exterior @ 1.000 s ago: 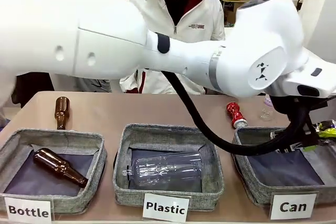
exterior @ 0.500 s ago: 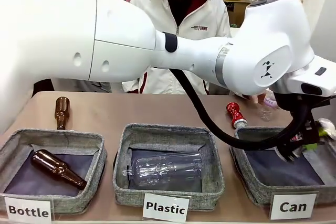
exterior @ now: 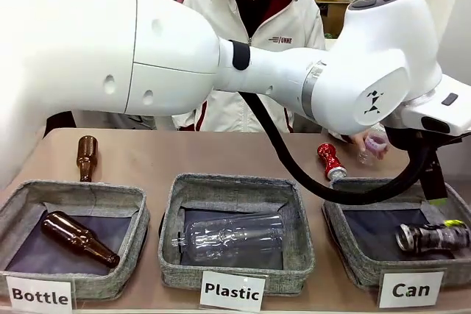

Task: Sort the can waste into the basket.
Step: Pick up the can waste from the table and place it in the right Fabric basket.

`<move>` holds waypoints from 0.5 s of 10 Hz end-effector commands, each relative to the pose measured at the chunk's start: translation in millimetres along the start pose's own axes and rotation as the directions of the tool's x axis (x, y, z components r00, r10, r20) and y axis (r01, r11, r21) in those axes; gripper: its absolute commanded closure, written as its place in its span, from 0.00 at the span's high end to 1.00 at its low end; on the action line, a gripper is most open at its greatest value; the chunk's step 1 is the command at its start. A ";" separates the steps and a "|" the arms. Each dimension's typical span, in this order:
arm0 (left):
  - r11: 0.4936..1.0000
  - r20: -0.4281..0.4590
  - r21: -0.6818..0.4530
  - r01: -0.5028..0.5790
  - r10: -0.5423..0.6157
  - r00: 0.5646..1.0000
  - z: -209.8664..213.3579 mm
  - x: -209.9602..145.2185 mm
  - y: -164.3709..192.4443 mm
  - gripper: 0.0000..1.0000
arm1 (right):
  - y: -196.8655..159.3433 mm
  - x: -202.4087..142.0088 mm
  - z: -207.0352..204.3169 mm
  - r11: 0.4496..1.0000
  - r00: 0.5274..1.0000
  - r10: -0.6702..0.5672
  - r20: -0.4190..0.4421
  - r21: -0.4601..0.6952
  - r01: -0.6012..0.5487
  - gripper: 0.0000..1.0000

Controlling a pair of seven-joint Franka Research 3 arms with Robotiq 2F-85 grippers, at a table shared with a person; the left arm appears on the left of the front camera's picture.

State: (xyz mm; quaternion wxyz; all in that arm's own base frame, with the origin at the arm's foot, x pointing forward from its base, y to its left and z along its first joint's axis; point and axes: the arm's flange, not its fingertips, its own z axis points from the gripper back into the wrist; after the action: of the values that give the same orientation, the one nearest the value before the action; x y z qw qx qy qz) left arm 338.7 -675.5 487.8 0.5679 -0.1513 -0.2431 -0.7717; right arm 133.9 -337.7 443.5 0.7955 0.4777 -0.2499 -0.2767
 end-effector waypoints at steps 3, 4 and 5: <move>0.995 0.007 -0.089 -0.036 0.036 0.999 53.1 -13.8 -15.5 1.00 | 9.4 -3.7 -10.9 0.998 0.998 0.058 -0.032 -0.016 -0.059 1.00; 0.993 0.033 -0.104 -0.048 0.052 0.998 80.3 -17.9 -22.9 1.00 | 16.5 -3.7 -20.2 0.997 0.996 0.072 -0.061 -0.007 -0.072 1.00; 0.985 0.095 -0.157 -0.069 0.085 0.992 103.9 -20.5 -29.0 1.00 | 25.0 -3.5 -33.6 0.997 0.993 0.076 -0.094 -0.006 -0.077 1.00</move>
State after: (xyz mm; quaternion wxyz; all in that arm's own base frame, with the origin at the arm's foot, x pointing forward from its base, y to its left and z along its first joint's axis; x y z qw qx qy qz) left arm 320.8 -634.4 547.2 0.5778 -0.2059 -0.2163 -0.7596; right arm 154.0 -318.3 450.6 0.8114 0.4756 -0.2367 -0.2439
